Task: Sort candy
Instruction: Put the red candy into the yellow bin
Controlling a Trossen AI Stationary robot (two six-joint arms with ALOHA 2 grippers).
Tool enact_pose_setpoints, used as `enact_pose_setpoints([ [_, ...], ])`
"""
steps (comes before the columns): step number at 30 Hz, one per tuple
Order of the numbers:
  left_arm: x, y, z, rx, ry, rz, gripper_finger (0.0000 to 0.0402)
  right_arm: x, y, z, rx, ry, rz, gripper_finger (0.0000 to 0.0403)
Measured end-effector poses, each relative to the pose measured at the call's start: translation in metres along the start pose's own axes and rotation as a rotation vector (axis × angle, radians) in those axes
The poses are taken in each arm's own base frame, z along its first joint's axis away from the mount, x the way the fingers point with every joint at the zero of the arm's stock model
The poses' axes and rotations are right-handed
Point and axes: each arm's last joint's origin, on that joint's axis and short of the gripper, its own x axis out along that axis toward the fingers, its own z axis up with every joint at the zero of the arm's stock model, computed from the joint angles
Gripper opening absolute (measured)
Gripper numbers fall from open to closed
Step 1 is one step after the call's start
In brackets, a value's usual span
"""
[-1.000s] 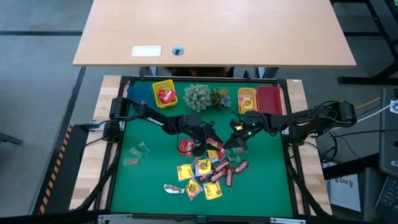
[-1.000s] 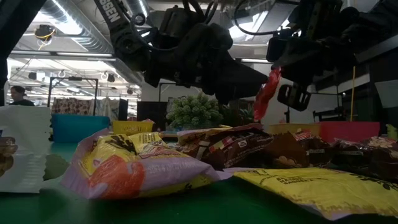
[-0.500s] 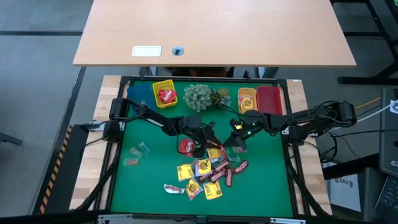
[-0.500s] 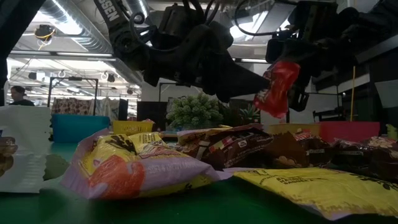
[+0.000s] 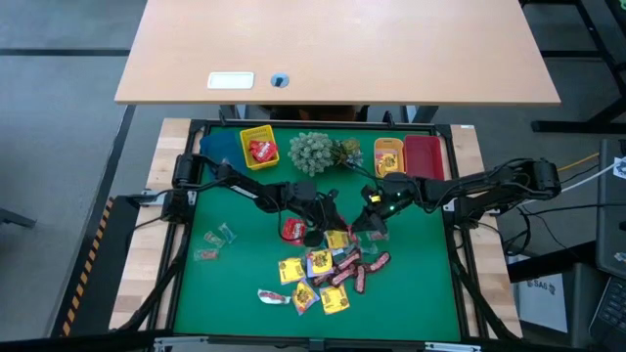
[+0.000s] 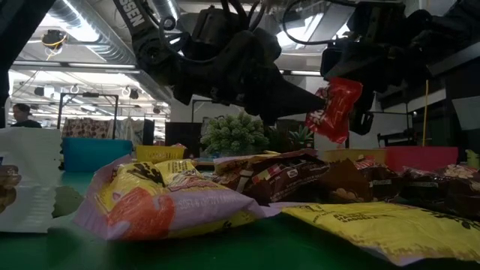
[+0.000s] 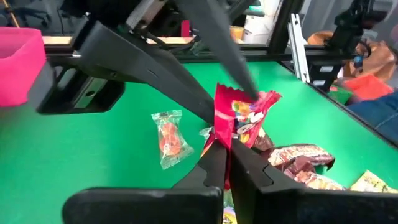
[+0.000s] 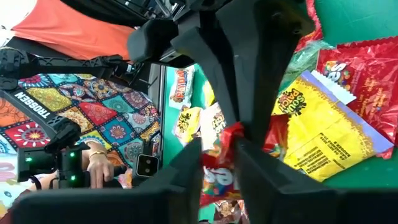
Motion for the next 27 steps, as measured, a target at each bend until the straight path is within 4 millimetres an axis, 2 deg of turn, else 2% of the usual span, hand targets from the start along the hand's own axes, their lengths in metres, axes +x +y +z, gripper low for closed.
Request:
enact_pose_setpoints([
  [4,-0.004,0.011,0.0,-0.076,-0.003,-0.009,0.0001,-0.002,0.003,0.001,-0.009,-0.016,0.01,0.0158],
  [8,-0.01,0.024,0.001,-0.159,-0.01,-0.036,0.0,-0.01,0.013,0.004,-0.036,-0.052,0.035,0.0187],
  [12,-0.016,0.036,0.0,-0.217,-0.004,-0.015,0.0,-0.023,0.029,0.007,-0.08,-0.084,0.102,0.0192],
  [19,-0.031,0.049,0.012,-0.236,0.014,0.045,0.0,-0.048,0.05,0.007,-0.128,-0.142,0.15,0.0192],
  [23,-0.043,0.054,0.023,-0.237,0.019,0.08,0.0,-0.058,0.056,0.003,-0.127,-0.143,0.147,0.0192],
  [27,-0.064,0.055,0.041,-0.2,0.065,0.195,0.0,-0.065,0.056,-0.003,-0.1,-0.12,0.111,0.0192],
])
